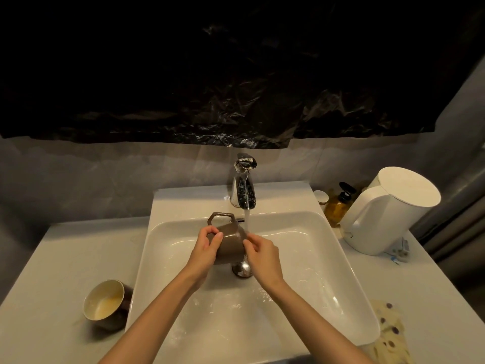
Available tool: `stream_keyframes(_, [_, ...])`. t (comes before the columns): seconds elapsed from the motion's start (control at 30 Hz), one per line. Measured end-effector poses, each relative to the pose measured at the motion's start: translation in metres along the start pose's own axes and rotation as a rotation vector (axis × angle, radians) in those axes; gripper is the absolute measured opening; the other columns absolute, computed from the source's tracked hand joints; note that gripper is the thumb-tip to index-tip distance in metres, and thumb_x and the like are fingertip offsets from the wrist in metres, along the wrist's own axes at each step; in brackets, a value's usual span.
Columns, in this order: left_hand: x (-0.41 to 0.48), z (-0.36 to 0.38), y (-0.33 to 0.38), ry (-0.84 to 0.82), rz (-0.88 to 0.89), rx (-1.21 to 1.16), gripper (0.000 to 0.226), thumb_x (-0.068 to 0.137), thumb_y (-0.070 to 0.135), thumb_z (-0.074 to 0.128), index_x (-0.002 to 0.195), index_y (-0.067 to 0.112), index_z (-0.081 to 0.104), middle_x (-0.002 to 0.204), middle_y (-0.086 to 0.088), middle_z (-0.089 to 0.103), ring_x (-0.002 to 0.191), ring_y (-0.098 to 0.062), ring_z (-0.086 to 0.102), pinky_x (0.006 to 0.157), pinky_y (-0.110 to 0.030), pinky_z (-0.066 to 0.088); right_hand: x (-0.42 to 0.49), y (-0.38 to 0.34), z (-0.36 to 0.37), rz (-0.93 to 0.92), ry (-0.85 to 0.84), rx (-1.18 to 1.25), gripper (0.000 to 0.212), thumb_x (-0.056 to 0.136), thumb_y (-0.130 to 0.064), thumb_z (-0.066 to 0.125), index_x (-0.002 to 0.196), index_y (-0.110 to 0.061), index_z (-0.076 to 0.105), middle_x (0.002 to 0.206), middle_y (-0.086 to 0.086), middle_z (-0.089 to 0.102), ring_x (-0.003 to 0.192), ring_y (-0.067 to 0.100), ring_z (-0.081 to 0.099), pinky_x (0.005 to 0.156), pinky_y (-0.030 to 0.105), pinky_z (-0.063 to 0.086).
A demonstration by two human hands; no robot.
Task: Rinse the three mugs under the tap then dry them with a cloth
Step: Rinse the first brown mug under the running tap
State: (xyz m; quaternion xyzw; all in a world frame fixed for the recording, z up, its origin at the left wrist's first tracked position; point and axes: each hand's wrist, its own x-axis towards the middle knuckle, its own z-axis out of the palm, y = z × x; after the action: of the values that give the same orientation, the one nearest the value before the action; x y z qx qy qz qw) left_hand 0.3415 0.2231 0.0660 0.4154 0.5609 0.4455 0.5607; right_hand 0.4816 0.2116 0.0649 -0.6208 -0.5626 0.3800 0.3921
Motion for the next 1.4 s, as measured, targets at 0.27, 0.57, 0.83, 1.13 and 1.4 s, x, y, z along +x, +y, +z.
stream_keyframes(0.27, [-0.010, 0.006, 0.007, -0.216, 0.046, 0.131, 0.004, 0.100, 0.021, 0.043, 0.097, 0.020, 0.041, 0.086, -0.003, 0.051, 0.072, -0.011, 0.046, 0.057, -0.014, 0.041, 0.030, -0.009, 0.016, -0.016, -0.051, -0.002, 0.035, 0.104, -0.029, 0.029, 0.132, -0.019, 0.047, 0.123, -0.002, 0.058, 0.108, 0.015, 0.055, 0.093, 0.032, 0.045])
stream_keyframes(0.57, [-0.013, 0.001, 0.014, -0.404, 0.150, 0.455, 0.020, 0.098, 0.016, 0.047, 0.086, 0.016, 0.031, 0.082, -0.003, 0.037, 0.073, -0.011, 0.032, 0.056, -0.015, 0.030, 0.057, -0.014, -0.015, -0.634, -0.438, -0.986, 0.027, 0.091, -0.016, 0.051, 0.116, -0.009, 0.045, 0.111, 0.013, 0.050, 0.087, 0.032, 0.056, 0.072, 0.043, 0.050])
stream_keyframes(0.83, [-0.004, 0.010, 0.016, -0.236, 0.153, 0.472, 0.025, 0.096, 0.020, 0.053, 0.084, 0.016, 0.030, 0.076, 0.004, 0.031, 0.066, -0.007, 0.030, 0.052, -0.012, 0.032, 0.054, -0.010, -0.016, -0.054, -0.258, -0.249, 0.019, 0.093, -0.009, 0.045, 0.104, -0.007, 0.059, 0.095, 0.010, 0.065, 0.090, 0.028, 0.059, 0.078, 0.038, 0.044])
stream_keyframes(1.13, [0.001, 0.012, 0.028, -0.331, 0.266, 0.756, 0.024, 0.096, 0.023, 0.052, 0.093, 0.019, 0.028, 0.083, 0.008, 0.040, 0.072, -0.004, 0.042, 0.059, -0.014, 0.036, 0.050, -0.018, -0.021, -0.506, -0.381, -1.064, 0.030, 0.095, -0.022, 0.048, 0.123, -0.011, 0.040, 0.118, 0.014, 0.047, 0.088, 0.039, 0.061, 0.062, 0.037, 0.041])
stream_keyframes(1.4, [-0.002, 0.008, 0.020, -0.210, 0.163, 0.552, 0.026, 0.095, 0.019, 0.053, 0.084, 0.019, 0.029, 0.082, 0.005, 0.039, 0.076, -0.013, 0.041, 0.059, -0.012, 0.034, 0.041, -0.001, -0.003, 0.207, -0.115, 0.311, 0.020, 0.093, -0.001, 0.050, 0.107, -0.009, 0.061, 0.097, 0.002, 0.065, 0.090, 0.014, 0.060, 0.062, 0.006, 0.044])
